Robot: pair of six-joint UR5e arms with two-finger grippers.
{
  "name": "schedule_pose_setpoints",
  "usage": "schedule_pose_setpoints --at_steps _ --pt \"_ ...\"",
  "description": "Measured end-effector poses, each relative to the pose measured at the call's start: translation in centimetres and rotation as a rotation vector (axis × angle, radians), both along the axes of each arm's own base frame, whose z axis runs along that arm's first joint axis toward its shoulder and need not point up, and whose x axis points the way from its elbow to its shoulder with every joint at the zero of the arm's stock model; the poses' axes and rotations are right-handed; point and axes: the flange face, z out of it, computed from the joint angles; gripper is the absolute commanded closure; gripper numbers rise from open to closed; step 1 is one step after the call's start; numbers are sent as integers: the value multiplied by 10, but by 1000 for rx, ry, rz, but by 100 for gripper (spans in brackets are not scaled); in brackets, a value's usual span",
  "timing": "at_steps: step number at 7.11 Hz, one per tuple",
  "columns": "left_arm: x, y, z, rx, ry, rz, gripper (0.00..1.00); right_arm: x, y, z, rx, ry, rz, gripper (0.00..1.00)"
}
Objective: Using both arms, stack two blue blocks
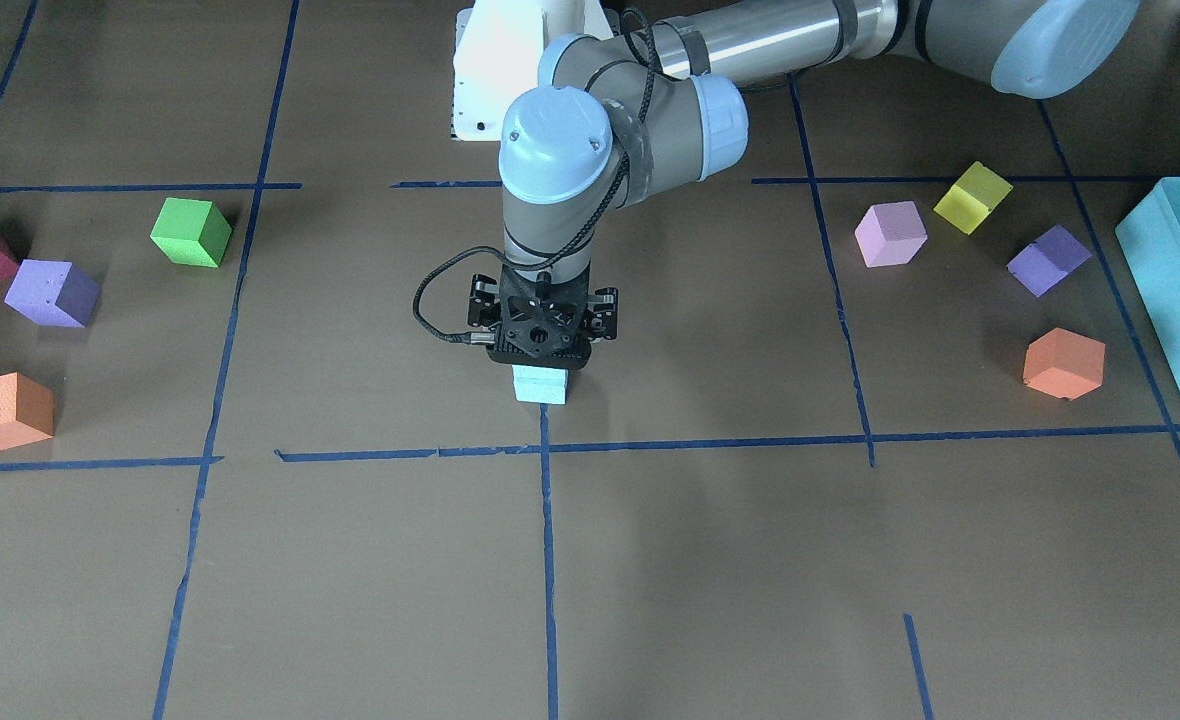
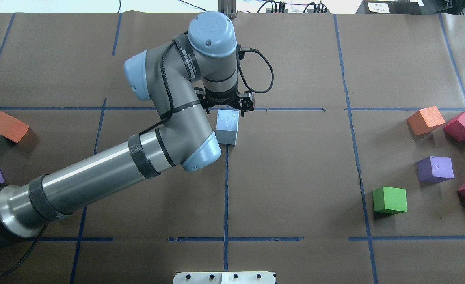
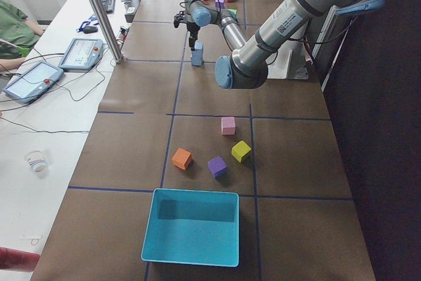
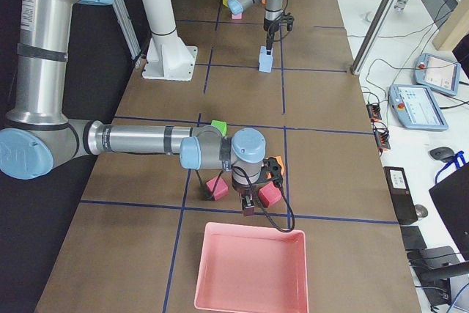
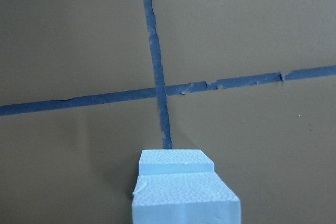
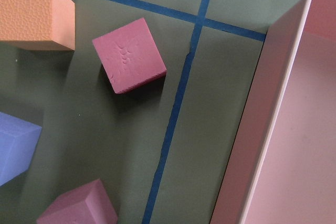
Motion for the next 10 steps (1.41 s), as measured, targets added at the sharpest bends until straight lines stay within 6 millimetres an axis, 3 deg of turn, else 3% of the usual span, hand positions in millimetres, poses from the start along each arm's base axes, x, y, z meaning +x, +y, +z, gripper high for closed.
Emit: schedule_pose_setpoints --at_steps 1,2,4,6,8,9,10 --pt "-31 -11 10 -8 20 15 0 0 0 0 0 0 0 0" --pt "-67 -14 36 14 20 38 0 0 0 0 0 0 -1 0" --pt "-167 -4 121 126 -25 98 0 0 0 1 -1 0 -1 0" --pt "-298 1 220 212 -57 182 0 0 0 2 -3 1 -1 0" --pt "-457 3 334 253 -71 220 0 0 0 3 -5 2 -1 0" --pt "-512 19 383 221 -81 196 0 0 0 3 -5 2 -1 0" --pt "-542 44 428 160 -90 175 0 0 0 3 -6 1 0 0"
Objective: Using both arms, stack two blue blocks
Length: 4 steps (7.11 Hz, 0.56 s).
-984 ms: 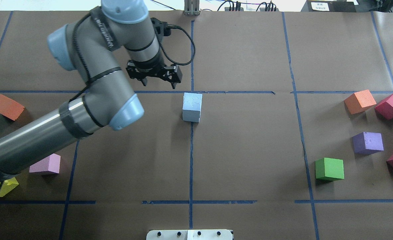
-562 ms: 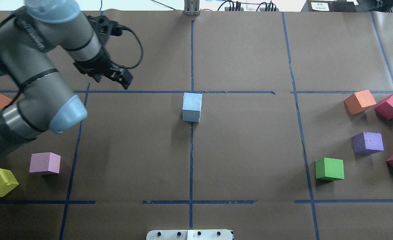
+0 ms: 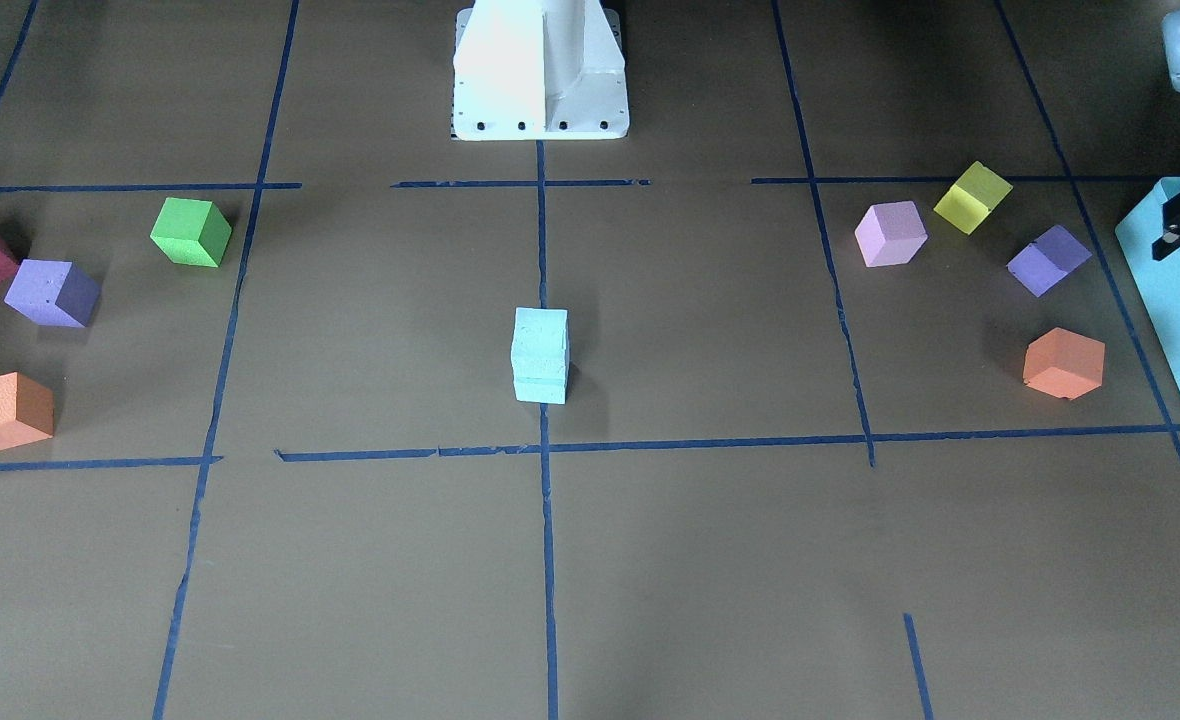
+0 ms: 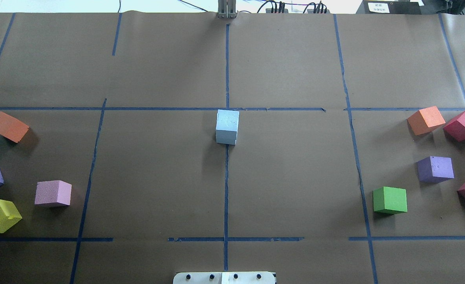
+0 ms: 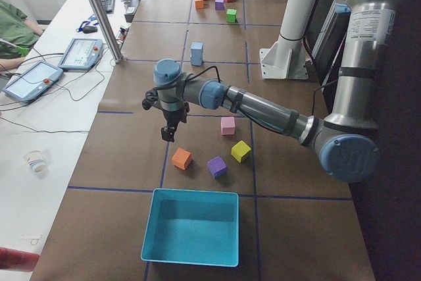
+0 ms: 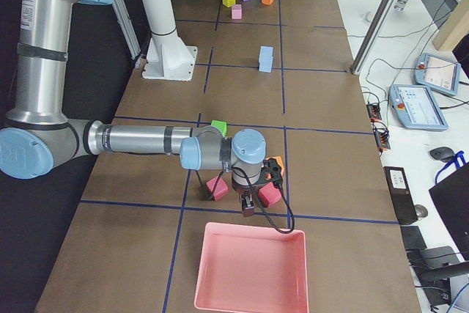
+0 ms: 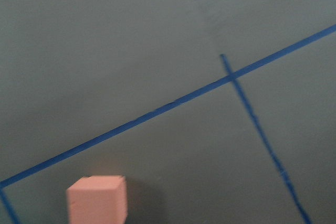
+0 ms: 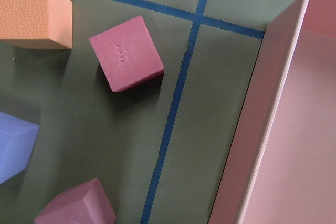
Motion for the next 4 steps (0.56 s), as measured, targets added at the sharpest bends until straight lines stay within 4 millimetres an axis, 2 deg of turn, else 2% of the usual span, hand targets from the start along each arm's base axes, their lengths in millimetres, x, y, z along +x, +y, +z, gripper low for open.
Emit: schedule_pose_setpoints --at_steps 1,2,4 --pt "-17 19 37 -64 -10 -21 0 0 0 0 0 0 0 0" --pt "-31 30 66 -120 -16 -46 0 0 0 0 0 0 0 0" --pt "-48 41 111 -214 -22 -82 0 0 0 0 0 -1 0 0"
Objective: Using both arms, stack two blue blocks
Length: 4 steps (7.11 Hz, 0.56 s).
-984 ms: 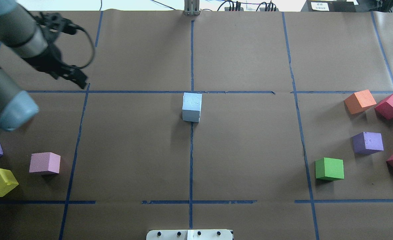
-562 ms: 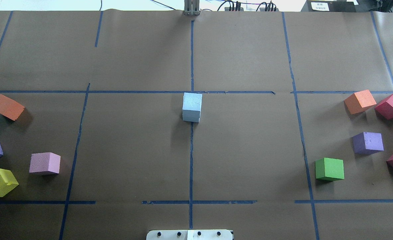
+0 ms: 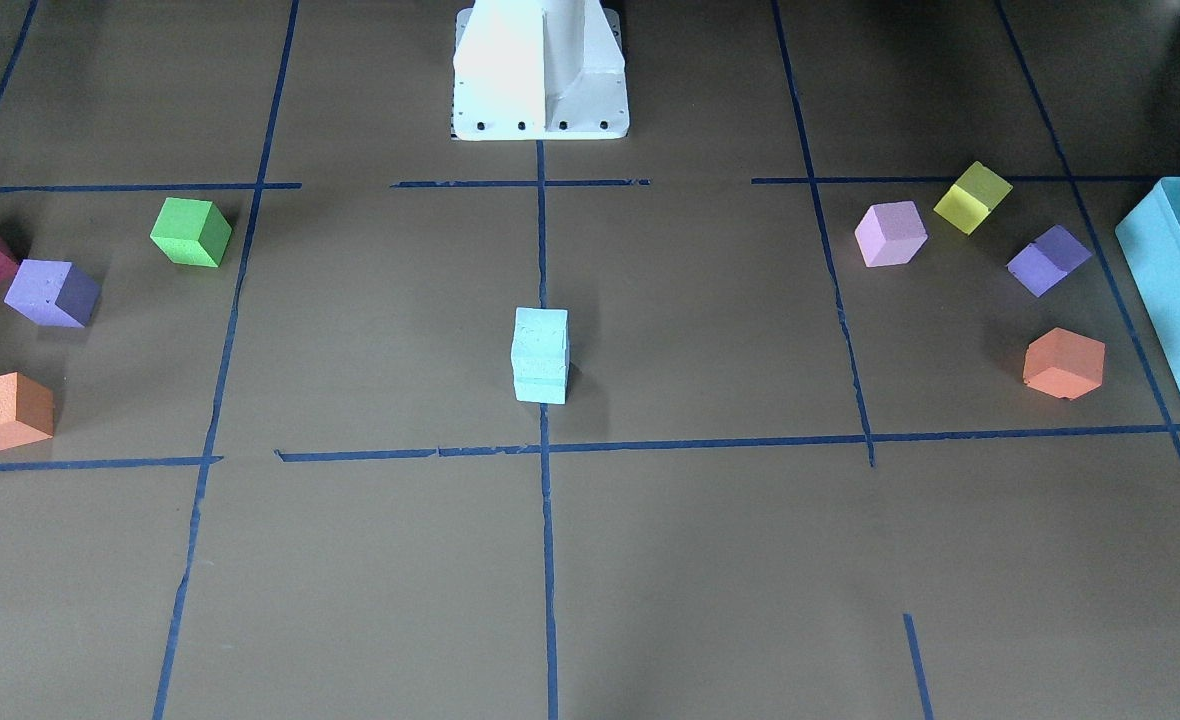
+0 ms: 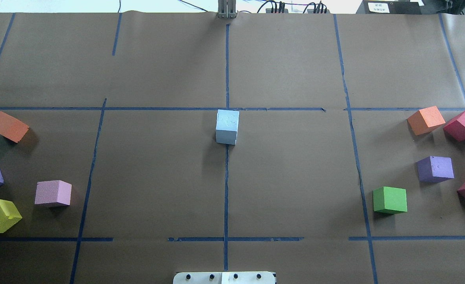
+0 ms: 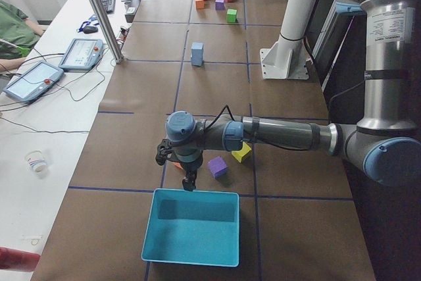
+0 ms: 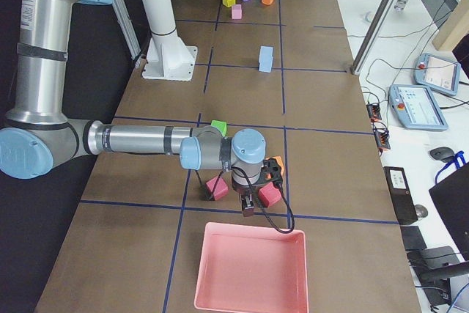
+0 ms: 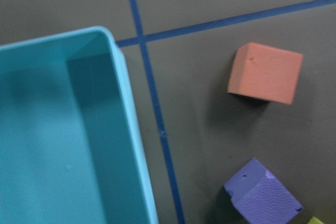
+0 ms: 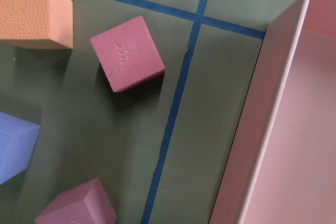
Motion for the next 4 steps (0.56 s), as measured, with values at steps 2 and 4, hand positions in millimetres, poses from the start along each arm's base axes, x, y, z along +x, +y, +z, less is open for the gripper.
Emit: schedule_pose_setpoints --at_steps 2,4 --pt "-10 9 17 -40 -6 -22 0 0 0 0 0 -1 -1 0" --pt "-13 12 21 -46 -10 -26 0 -1 0 0 0 -5 -1 0"
